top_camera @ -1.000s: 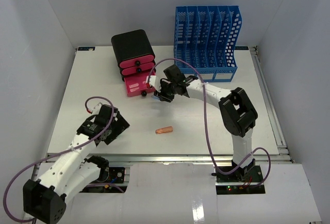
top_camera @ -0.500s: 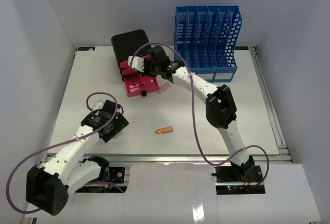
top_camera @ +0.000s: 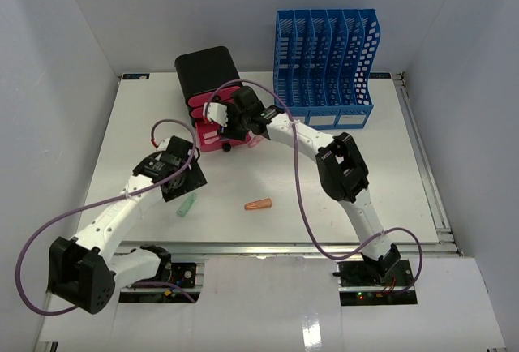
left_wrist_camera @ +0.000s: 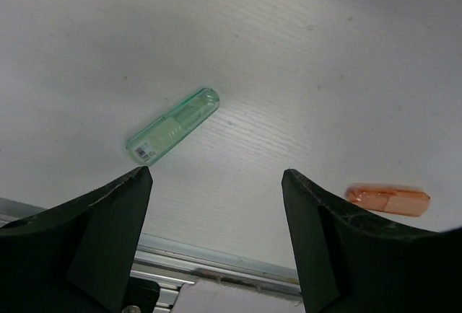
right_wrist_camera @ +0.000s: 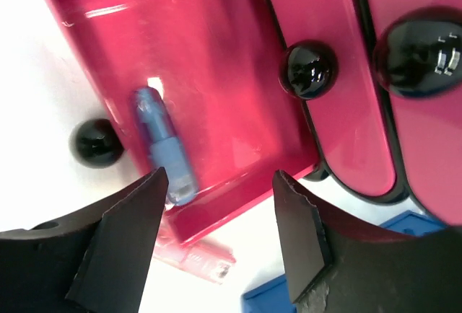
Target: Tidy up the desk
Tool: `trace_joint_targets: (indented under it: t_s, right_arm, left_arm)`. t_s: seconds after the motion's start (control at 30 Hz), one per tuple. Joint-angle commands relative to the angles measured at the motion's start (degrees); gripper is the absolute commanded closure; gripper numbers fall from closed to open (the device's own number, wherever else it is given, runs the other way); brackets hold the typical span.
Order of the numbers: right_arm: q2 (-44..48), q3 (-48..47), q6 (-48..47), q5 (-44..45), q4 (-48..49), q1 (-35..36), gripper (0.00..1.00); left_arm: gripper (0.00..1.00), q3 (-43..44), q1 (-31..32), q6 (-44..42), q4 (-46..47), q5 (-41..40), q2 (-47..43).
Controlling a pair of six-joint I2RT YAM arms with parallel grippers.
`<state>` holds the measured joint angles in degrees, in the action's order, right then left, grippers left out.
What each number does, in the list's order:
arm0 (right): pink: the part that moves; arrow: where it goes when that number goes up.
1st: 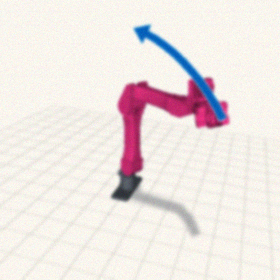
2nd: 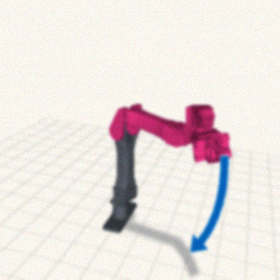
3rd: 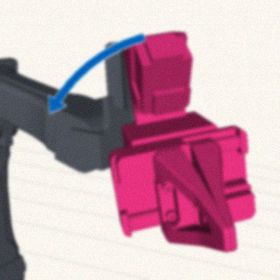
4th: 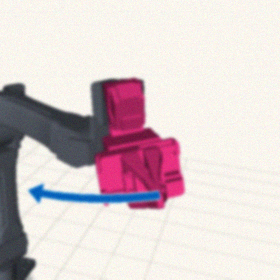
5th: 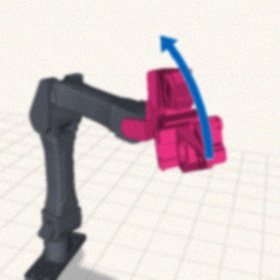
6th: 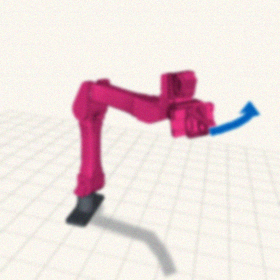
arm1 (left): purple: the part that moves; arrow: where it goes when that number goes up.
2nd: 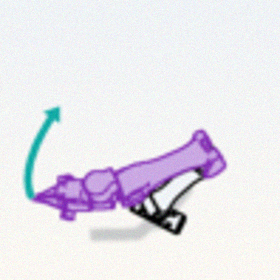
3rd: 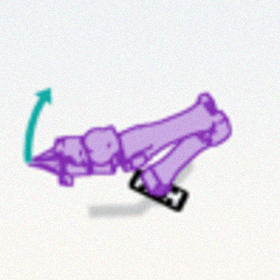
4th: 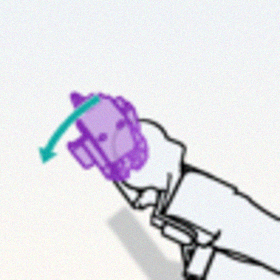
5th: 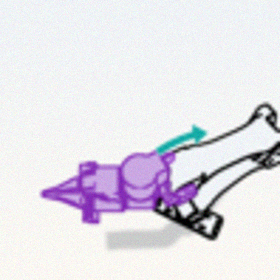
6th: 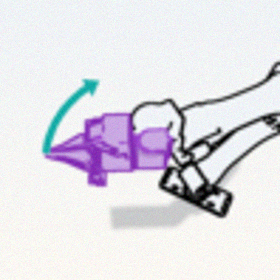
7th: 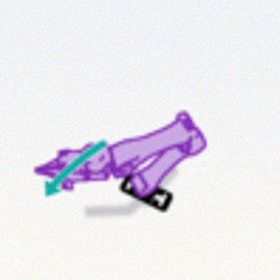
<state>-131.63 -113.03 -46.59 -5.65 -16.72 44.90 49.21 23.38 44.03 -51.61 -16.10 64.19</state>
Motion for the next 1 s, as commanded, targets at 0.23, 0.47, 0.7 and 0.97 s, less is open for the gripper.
trace_joint_targets:
  t_s: [0.23,0.47,0.7,0.97]
  right_arm:
    - [29.0,19.6,2.9,-32.0,-9.7,-5.4,0.33]
    - [46.8,38.8,4.3,-40.3,-7.9,-6.3,0.3]
    - [57.1,48.3,6.5,-46.0,-4.5,-11.4,0.3]
    - [62.4,55.1,9.2,-53.3,-0.8,-19.4,0.3]
  left_arm:
    - [0.22,10.7,-0.2,-14.4,-9.7,3.7,16.2]
    - [0.19,11.1,-0.7,-19.3,-9.2,5.0,22.7]
    - [0.21,14.5,-2.2,-21.3,-9.1,5.1,31.7]
    - [0.24,12.2,-6.4,-26.0,-3.6,8.4,34.2]
